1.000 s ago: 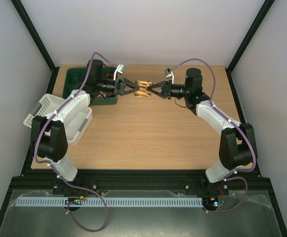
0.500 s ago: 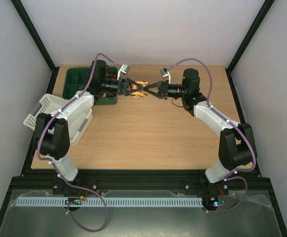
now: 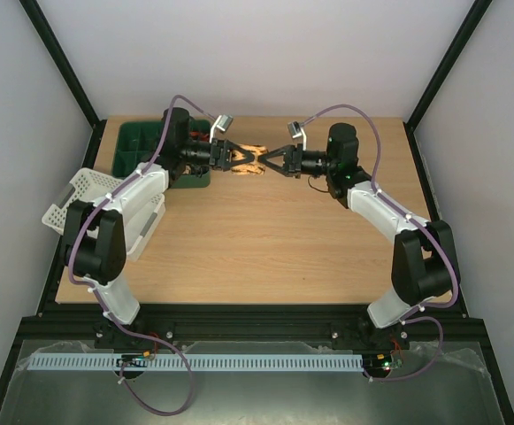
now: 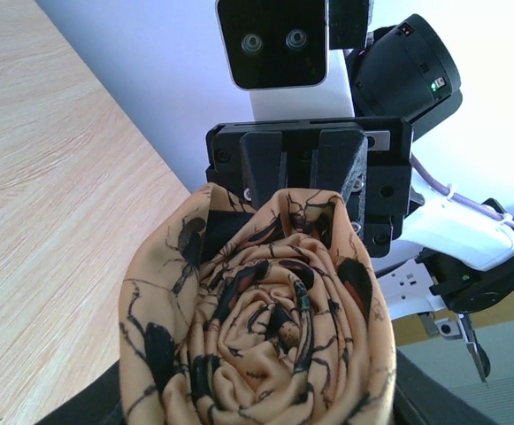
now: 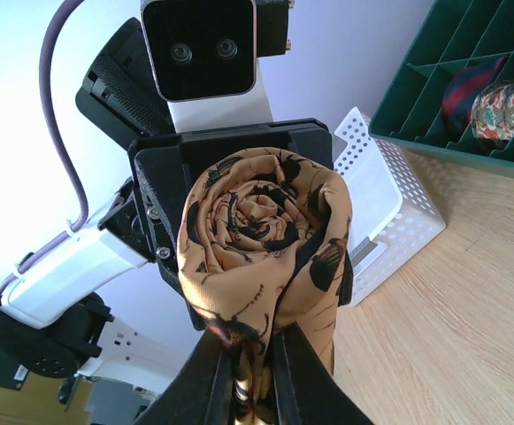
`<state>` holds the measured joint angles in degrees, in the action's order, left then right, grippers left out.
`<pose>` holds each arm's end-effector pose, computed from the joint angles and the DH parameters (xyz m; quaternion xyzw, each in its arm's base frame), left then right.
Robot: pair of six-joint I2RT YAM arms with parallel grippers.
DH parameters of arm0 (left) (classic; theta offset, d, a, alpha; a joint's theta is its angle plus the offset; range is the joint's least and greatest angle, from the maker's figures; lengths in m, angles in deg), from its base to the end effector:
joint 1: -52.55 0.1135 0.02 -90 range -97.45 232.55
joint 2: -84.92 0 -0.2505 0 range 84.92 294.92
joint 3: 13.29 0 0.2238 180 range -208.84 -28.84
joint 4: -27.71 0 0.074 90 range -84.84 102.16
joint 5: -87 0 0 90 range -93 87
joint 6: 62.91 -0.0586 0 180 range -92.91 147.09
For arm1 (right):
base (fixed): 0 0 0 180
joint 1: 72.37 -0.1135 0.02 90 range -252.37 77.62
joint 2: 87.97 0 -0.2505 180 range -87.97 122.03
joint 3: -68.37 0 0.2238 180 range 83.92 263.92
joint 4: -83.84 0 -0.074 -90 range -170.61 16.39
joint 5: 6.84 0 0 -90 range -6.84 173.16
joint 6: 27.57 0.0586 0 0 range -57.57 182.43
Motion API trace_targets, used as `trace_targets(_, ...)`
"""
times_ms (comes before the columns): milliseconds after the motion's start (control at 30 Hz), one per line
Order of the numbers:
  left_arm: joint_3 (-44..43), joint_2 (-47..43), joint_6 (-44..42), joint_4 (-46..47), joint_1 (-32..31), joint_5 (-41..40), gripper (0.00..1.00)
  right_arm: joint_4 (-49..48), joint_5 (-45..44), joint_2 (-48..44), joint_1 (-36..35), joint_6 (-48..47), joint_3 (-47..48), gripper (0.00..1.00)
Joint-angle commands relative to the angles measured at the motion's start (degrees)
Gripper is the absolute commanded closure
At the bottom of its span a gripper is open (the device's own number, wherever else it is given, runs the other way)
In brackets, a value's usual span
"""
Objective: Roll the ties
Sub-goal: Pass from the right arm to the left
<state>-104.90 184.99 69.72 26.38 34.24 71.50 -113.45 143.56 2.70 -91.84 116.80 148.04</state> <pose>0.3369 -0.1710 0.3120 0.2529 0.6773 -0.6591 0.2072 0.3082 0.1630 0.3326 -0.1845 0.6625 0.6550 0.3130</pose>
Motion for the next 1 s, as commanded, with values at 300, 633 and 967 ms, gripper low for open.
trace_targets(300, -3.4, -3.6, -23.1, -19.5, 4.8, -4.8, 0.96, 13.2, 0.2, -0.7, -0.1, -13.0, 3.3, 0.28)
trace_targets(633, -34.9, 9.0, -96.2, -84.6, 17.2, -31.1, 0.94, 34.4, -5.2, -2.6, 0.6, -35.0, 7.2, 0.01)
trace_targets(967, -41.9, 14.5, -124.8, -84.8, 24.1, -55.4, 0.96, 40.9, -17.3, -5.4, 2.1, -45.8, 8.0, 0.01)
